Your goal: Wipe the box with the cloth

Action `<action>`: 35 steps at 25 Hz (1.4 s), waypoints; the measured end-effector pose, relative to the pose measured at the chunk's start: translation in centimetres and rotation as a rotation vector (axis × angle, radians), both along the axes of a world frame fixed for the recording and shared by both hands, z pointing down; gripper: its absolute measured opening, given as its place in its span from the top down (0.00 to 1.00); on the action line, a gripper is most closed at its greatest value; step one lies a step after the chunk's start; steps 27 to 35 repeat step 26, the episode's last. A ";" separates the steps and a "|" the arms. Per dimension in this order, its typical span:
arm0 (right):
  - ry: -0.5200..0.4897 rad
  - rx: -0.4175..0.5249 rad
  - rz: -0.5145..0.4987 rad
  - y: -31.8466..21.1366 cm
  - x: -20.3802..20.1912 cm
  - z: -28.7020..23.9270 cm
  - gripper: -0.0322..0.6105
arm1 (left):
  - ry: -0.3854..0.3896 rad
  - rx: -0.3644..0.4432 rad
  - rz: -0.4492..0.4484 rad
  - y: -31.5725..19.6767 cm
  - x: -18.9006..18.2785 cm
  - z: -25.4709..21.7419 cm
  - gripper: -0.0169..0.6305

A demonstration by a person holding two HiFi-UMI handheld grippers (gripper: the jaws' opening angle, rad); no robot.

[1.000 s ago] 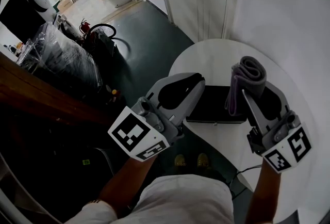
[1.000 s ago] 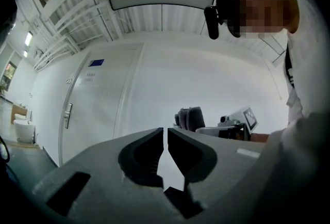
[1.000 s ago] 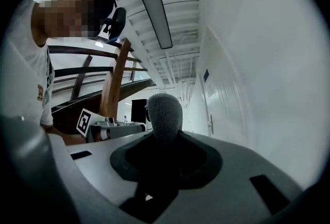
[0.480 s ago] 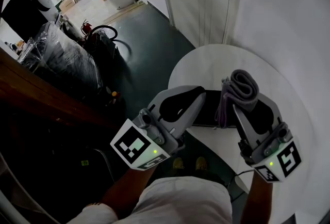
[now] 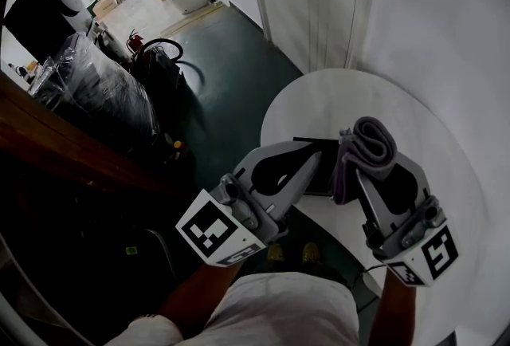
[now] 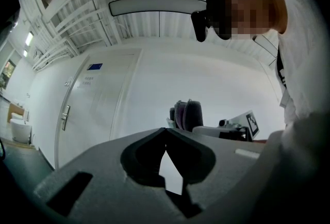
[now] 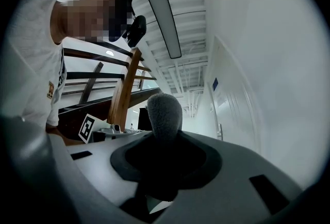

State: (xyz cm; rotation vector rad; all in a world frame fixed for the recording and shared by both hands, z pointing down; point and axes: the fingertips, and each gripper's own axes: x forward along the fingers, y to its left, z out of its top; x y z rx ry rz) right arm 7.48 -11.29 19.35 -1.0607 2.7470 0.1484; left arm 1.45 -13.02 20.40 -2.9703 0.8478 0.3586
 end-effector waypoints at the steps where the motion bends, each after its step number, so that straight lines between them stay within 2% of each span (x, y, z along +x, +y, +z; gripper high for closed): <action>1: 0.002 0.000 0.000 0.1 0.0 0.1 0.78 | -0.001 -0.002 0.002 0.1 0.1 0.1 0.95; 21: 0.001 -0.007 0.001 0.7 -0.2 0.9 0.78 | -0.021 -0.009 0.004 0.7 0.1 0.6 0.95; 26: 0.004 -0.012 0.001 1.0 0.3 1.2 0.78 | -0.014 0.022 0.002 0.9 0.6 0.5 0.95; 35: 0.004 -0.012 0.001 1.0 0.3 1.2 0.78 | -0.014 0.022 0.002 0.9 0.6 0.5 0.95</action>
